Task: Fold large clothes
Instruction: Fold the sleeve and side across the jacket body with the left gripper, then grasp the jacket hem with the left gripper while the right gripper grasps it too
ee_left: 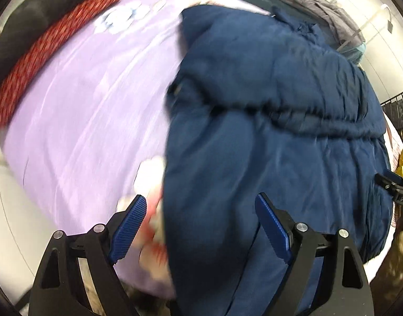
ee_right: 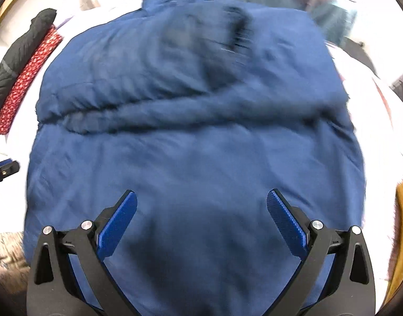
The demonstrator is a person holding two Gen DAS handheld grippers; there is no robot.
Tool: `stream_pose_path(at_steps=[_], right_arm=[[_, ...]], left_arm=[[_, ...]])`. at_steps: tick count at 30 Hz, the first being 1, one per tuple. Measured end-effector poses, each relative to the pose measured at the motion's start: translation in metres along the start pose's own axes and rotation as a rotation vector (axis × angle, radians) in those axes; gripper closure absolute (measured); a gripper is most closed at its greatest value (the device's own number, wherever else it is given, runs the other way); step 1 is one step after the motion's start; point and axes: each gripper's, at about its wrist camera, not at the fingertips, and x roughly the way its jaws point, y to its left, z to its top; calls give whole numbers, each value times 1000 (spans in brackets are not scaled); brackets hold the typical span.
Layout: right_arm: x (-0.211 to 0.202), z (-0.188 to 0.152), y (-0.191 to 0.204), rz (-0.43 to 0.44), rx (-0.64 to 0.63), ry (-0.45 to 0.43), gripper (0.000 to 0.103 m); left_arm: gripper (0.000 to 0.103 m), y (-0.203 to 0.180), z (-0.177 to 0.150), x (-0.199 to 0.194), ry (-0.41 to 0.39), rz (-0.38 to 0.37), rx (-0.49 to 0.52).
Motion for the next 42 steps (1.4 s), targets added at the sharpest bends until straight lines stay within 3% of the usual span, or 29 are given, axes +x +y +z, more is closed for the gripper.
stream_pose_path(at_steps=[5, 9, 16, 21, 23, 26, 30, 36, 42], right_arm=[[-22, -41, -85, -21, 140, 10, 5], [-28, -72, -145, 67, 285, 32, 6], [-23, -108, -162, 273, 330, 92, 9], [-14, -127, -157, 413, 297, 189, 9], [-7, -134, -148, 406, 256, 239, 9], [7, -145, -145, 408, 258, 281, 9], [14, -151, -137, 442, 296, 267, 15], [12, -149, -134, 436, 265, 270, 32], [7, -156, -133, 433, 233, 277, 39]], left_arm=[[23, 33, -44, 0, 69, -58, -103], [27, 48, -69, -4, 96, -136, -147], [28, 37, -89, -11, 103, -274, -120], [28, 12, -99, -3, 162, -375, -47], [28, 3, -104, 3, 180, -392, -21], [28, -6, -110, 17, 201, -368, 7], [28, -16, -114, 34, 224, -314, 46], [23, -30, -118, 39, 233, -279, 103], [22, -16, -116, 32, 225, -275, 38]])
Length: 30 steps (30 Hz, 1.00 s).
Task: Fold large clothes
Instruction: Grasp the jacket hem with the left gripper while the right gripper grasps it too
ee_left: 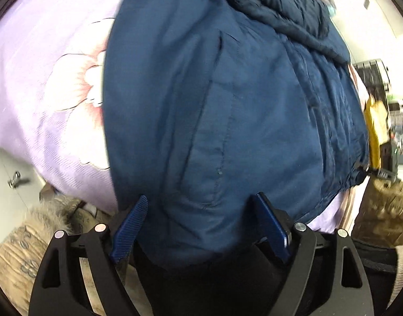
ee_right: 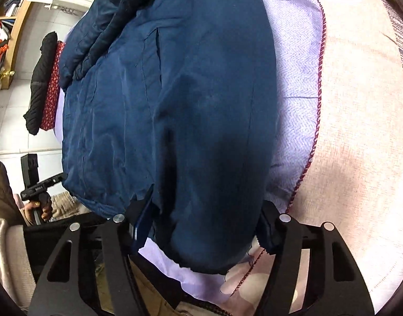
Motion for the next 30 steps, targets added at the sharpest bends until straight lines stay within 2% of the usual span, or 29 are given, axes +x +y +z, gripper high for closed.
stream_pose_path(at_steps=[3, 5, 7, 10, 12, 14, 19, 21, 23, 26, 30], right_arm=[[2, 1, -3, 5, 3, 6, 39], [3, 2, -4, 8, 0, 11, 39], [3, 2, -5, 10, -1, 19, 39], [1, 2, -5, 4, -1, 26, 39], [2, 2, -1, -2, 2, 28, 41], [1, 2, 1, 1, 18, 27, 46], [-6, 2, 9, 9, 19, 34, 63], [-8, 6, 15, 22, 24, 40, 65], [-11, 11, 23, 18, 7, 46, 69], [-13, 20, 39, 8, -27, 47, 70], [-29, 41, 61, 21, -57, 8, 75]], left_arm=[[23, 15, -5, -9, -32, 6, -67], [23, 26, -10, -10, -25, -2, -100], [24, 29, -13, -6, -7, -45, -112], [24, 20, -11, 5, 19, -104, -97], [24, 8, -5, 17, 38, -112, -65], [25, 2, 1, 24, 52, -111, -38], [57, -3, 8, 12, 72, -145, -1], [66, -3, 9, 5, 76, -154, 2], [71, -3, 10, -1, 80, -172, 13], [77, -9, 18, -4, 88, -151, 29], [83, -16, 41, -23, 28, -172, 38]])
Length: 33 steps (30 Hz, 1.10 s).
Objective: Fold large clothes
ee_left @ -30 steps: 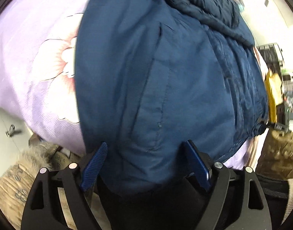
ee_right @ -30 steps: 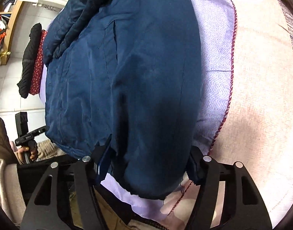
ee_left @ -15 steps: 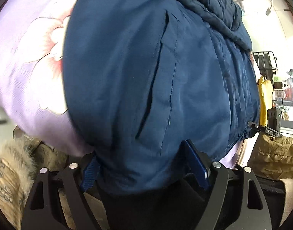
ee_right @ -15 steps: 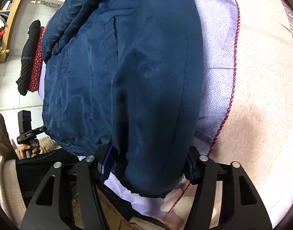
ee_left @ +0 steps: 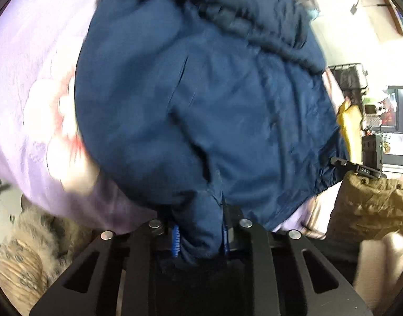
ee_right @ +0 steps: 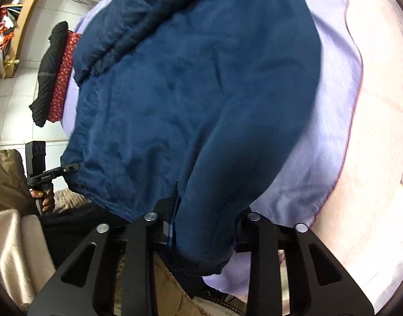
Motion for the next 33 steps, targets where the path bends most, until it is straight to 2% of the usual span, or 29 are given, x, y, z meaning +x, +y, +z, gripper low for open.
stream_pose_path(at_steps=[3, 7, 12, 15, 18, 21, 24, 26, 28, 31, 33], right_arm=[[-18, 28, 17, 17, -41, -51, 77], [-47, 80, 32, 61, -59, -129, 79], [-95, 158, 38, 131, 4, -224, 80], [-119, 199, 41, 144, 65, -214, 80], [-133, 234, 50, 67, 94, -139, 80], [-138, 261, 61, -45, 117, -30, 80], [-127, 303, 80, -167, -1, -8, 80], [-114, 333, 74, -154, 38, -71, 80], [-95, 357, 56, -116, 135, -130, 80], [-69, 376, 31, -74, 260, -168, 80], [-51, 387, 11, -3, 389, -200, 79]], left_arm=[[83, -8, 28, -26, -67, -22, 19], [84, -24, 88, -57, -138, -19, 96], [84, -27, 157, -99, -220, -23, 106], [84, -32, 198, -120, -190, -7, 117], [84, -39, 229, -132, -131, 20, 131], [84, -39, 258, -133, -55, 41, 91], [84, -41, 287, -118, -31, 109, 162], [84, -25, 308, -103, -41, 141, 122], [84, -9, 326, -89, -49, 133, 36], [83, 6, 350, -65, -56, 140, -40], [82, 19, 357, -53, -56, 122, -115]])
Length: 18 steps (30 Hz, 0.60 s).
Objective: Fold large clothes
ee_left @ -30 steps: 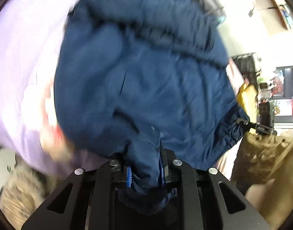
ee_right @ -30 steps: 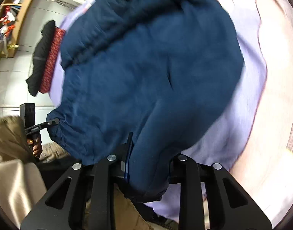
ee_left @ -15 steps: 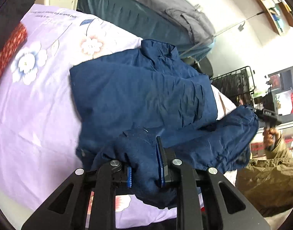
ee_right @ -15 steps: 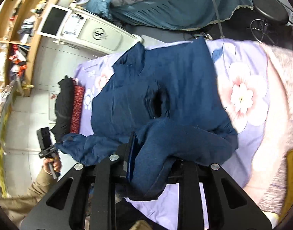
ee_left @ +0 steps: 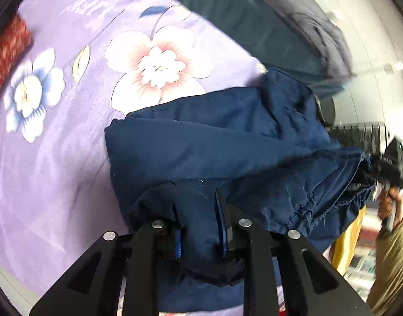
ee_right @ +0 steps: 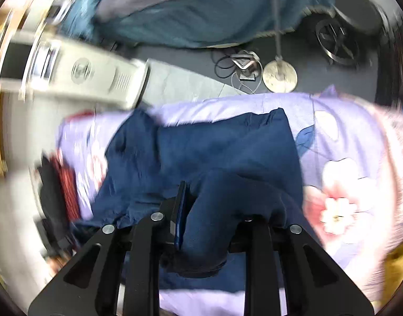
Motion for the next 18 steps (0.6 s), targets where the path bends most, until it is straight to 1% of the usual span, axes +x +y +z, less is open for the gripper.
stream_pose_path(at_steps=[1, 3, 4, 5, 6, 7, 8, 9, 10, 11, 12, 13, 14, 16, 17, 18], right_arm=[[7, 3, -9, 35, 59, -3, 77], [16, 5, -31, 121, 199, -20, 75], [21, 5, -44, 187, 276, -18, 72], [25, 6, -52, 241, 326, -15, 68], [26, 5, -58, 279, 358, -17, 67], [26, 5, -62, 305, 380, -18, 64], [27, 6, -66, 347, 404, -10, 60], [25, 6, -67, 387, 416, -10, 56], [22, 8, -69, 422, 424, -19, 52], [16, 9, -71, 462, 444, -36, 48], [11, 9, -71, 509, 467, -53, 45], [5, 9, -71, 549, 480, -68, 38], [0, 8, -68, 556, 466, -84, 37], [-13, 9, -48, 432, 334, -107, 37], [-18, 8, -30, 318, 214, -110, 37], [-22, 5, -15, 227, 119, -125, 37]], left_arm=[[81, 4, 2, 1, 2, -20, -30], [77, 21, 5, 2, 5, -122, -126], [74, 30, 6, 1, 14, -179, -168], [72, 40, 6, -3, 22, -253, -218], [69, 50, 5, -10, 16, -313, -258], [64, 62, 5, -21, -8, -368, -291], [61, 68, 5, -30, -25, -390, -300], [56, 74, 6, -40, -44, -399, -301], [50, 80, 7, -53, -80, -387, -290], [46, 86, 7, -72, -139, -330, -262], [42, 88, 6, -84, -171, -278, -232], [41, 88, 5, -95, -192, -220, -190], [41, 84, 2, -101, -198, -169, -149], [41, 73, -4, -104, -202, -83, -71], [41, 57, -13, -102, -207, -36, -11], [41, 43, -23, -99, -211, -1, 43]])
